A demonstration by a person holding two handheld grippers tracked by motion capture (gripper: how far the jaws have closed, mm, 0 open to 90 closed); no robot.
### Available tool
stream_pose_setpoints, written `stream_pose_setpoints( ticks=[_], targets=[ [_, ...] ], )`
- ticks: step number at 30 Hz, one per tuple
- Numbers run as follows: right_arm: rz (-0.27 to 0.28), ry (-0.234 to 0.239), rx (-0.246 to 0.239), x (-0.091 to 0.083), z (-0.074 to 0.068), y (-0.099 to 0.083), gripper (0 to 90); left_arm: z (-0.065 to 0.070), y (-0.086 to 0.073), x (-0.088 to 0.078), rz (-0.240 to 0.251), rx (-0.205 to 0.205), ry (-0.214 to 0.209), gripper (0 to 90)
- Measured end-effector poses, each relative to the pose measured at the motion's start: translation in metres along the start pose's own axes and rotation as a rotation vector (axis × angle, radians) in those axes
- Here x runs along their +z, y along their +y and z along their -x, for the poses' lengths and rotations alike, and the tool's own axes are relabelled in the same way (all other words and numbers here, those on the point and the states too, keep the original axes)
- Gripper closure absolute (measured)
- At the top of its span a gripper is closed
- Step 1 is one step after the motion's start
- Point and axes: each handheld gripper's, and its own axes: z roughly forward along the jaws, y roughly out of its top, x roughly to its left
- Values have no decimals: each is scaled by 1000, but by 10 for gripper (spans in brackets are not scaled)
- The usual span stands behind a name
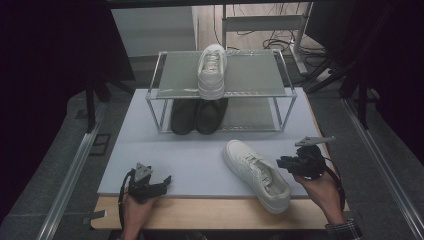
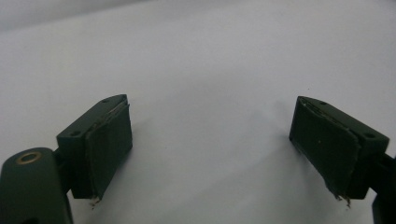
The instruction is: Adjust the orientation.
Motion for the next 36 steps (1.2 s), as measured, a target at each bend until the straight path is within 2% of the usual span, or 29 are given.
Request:
stream_pose_setpoints(
  ticks=[5,10,15,22,30,36],
  targets=[
    [2,24,2,-9,-3,-4,666,0,0,0,0,0,0,125],
    [0,60,2,-12,-7,-8,608,0,0,0,0,0,0,126],
    [-14,98,-10,-7,-10,-9,580,0,0,0,0,0,0,126],
    [-45,117,-41,6,-13,-5,584,0,0,0,0,0,0,126],
    [-66,123,-49,19,-11,-3,620,0,0,0,0,-1,0,126],
    [-66,112,-66,17,-12,-1,749,0,0,0,0,0,0,125]
  ],
)
